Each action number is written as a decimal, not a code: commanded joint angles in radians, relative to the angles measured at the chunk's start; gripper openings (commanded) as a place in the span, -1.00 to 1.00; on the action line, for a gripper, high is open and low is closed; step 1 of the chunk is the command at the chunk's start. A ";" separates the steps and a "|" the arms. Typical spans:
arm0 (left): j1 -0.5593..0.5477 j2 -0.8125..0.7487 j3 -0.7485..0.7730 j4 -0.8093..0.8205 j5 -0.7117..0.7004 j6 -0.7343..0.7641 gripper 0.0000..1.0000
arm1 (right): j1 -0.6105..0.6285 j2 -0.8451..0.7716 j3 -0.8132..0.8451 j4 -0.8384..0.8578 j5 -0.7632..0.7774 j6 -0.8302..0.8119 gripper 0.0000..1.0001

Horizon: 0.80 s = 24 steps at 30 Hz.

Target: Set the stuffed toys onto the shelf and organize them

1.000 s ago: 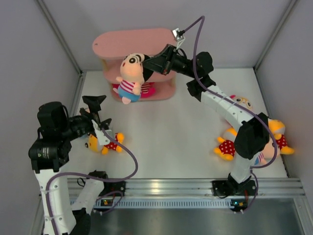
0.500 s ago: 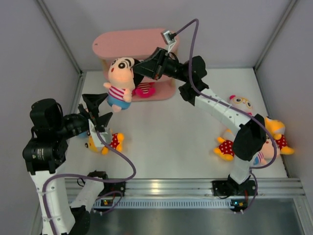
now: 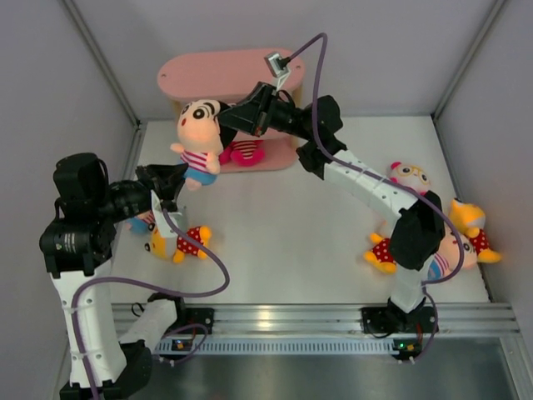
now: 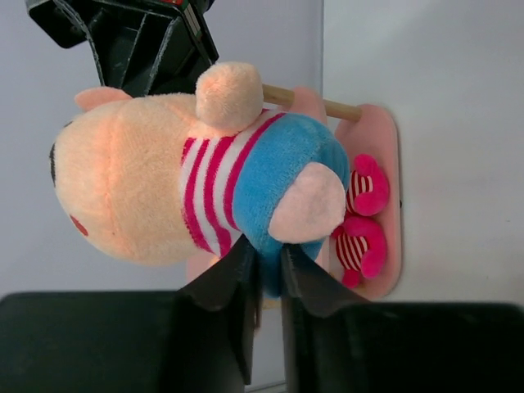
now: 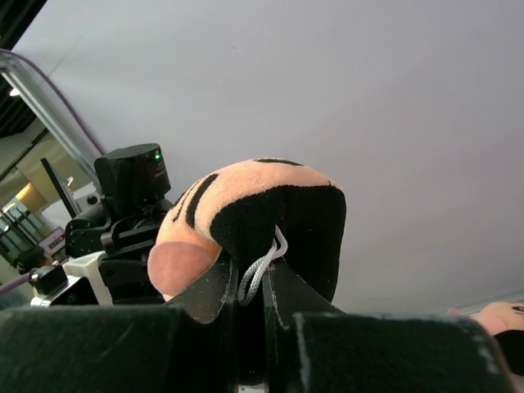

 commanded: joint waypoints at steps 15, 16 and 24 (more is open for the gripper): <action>-0.004 0.149 0.153 0.464 -0.260 -0.372 -1.00 | -0.074 -0.113 -0.080 -0.243 0.192 -0.239 0.31; -0.002 0.160 0.164 0.483 -0.293 -0.388 -1.00 | -0.090 -0.149 -0.094 -0.294 0.206 -0.263 0.35; -0.004 0.379 0.366 0.526 -0.452 -0.423 -1.00 | -0.127 -0.356 -0.238 -0.526 0.381 -0.537 0.48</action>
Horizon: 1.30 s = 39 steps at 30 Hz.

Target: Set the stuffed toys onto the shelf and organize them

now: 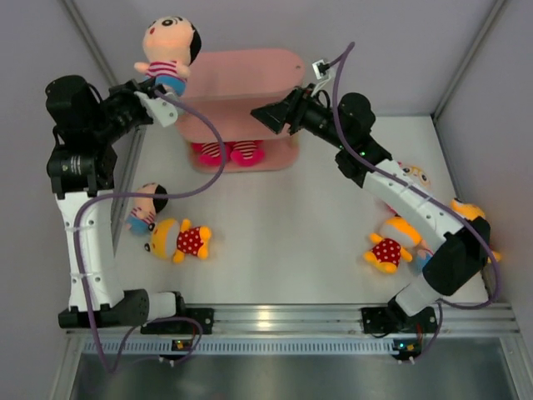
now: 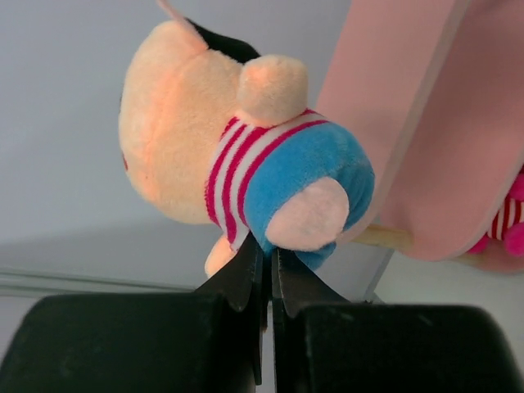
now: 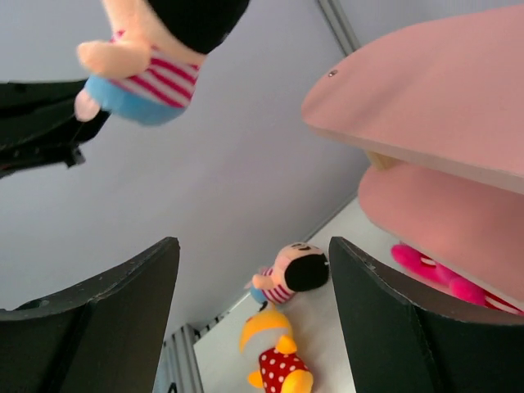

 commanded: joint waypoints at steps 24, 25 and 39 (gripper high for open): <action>-0.195 0.427 0.255 0.133 -0.514 -0.027 -1.00 | -0.012 -0.337 -0.263 -0.171 0.212 -0.279 0.50; -0.197 0.430 0.253 0.131 -0.524 -0.028 -1.00 | -0.014 -0.339 -0.266 -0.171 0.212 -0.282 0.50; -0.237 0.447 0.190 0.133 -0.623 -0.024 -1.00 | -0.014 -0.351 -0.289 -0.161 0.212 -0.285 0.51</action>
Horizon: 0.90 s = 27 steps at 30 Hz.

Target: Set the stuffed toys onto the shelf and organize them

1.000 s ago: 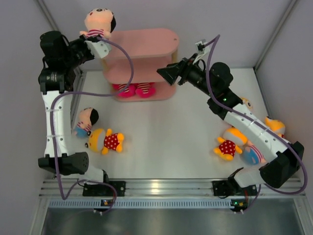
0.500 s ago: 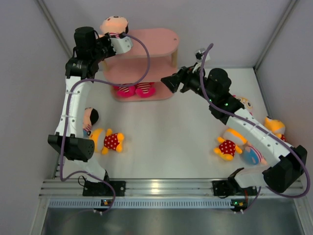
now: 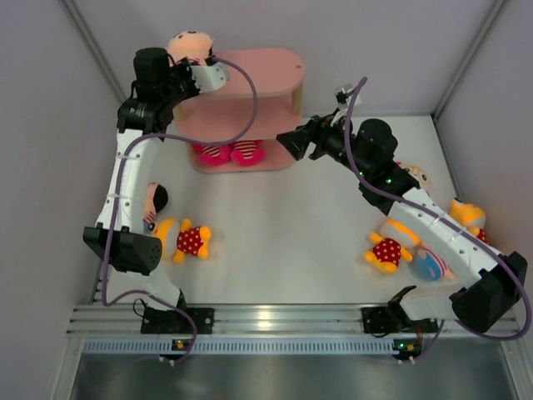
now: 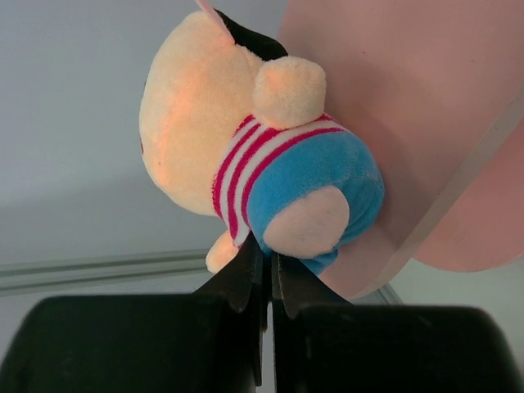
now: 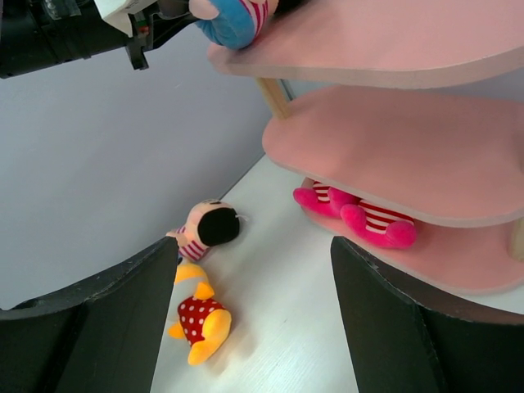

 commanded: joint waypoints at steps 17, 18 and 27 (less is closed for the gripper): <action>-0.030 -0.093 -0.022 0.058 0.011 -0.071 0.34 | -0.009 -0.057 -0.021 0.020 0.007 -0.031 0.54; -0.030 -0.135 -0.042 0.058 0.014 -0.068 0.45 | -0.009 -0.058 -0.023 0.018 0.007 -0.032 0.54; -0.030 -0.383 -0.080 -0.123 -0.185 -0.319 0.74 | -0.009 -0.055 -0.064 0.049 -0.014 -0.019 0.55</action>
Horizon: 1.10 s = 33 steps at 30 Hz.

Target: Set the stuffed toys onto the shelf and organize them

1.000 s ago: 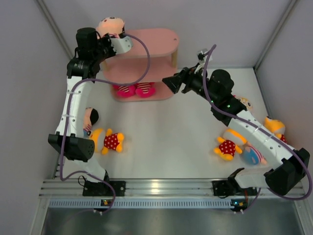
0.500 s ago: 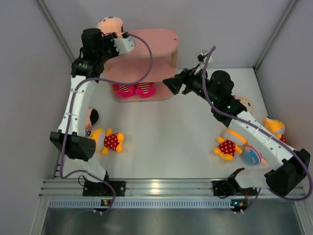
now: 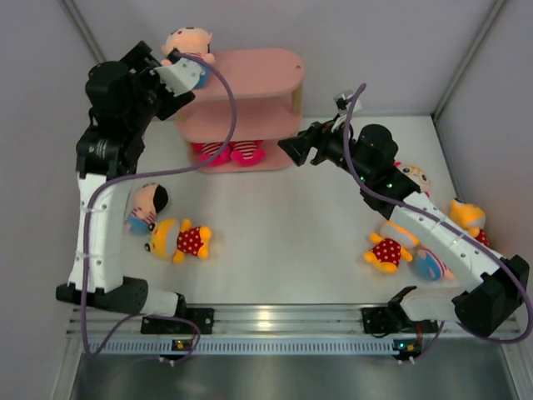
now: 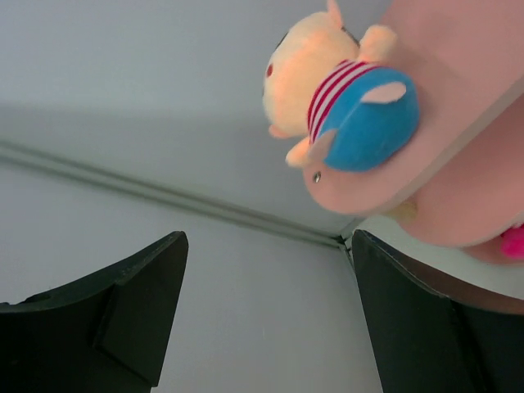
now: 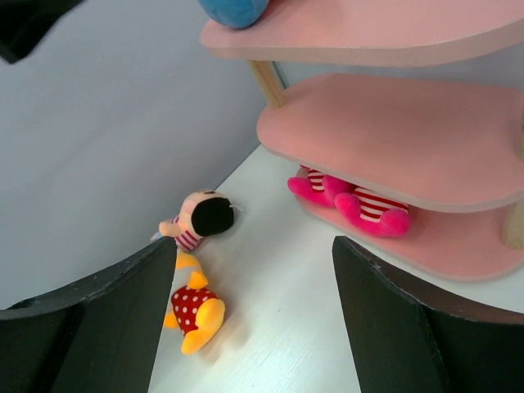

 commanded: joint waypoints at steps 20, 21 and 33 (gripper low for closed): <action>0.598 -0.344 -0.809 -0.518 0.060 0.262 0.38 | -0.009 0.005 -0.071 0.080 -0.116 0.042 0.55; 0.709 -0.286 -0.815 -0.484 0.131 0.323 0.34 | -0.009 0.002 -0.078 0.077 -0.113 0.039 0.56; 0.974 -0.174 -1.005 -0.231 0.564 0.729 0.31 | -0.007 0.058 -0.049 0.081 -0.129 0.068 0.56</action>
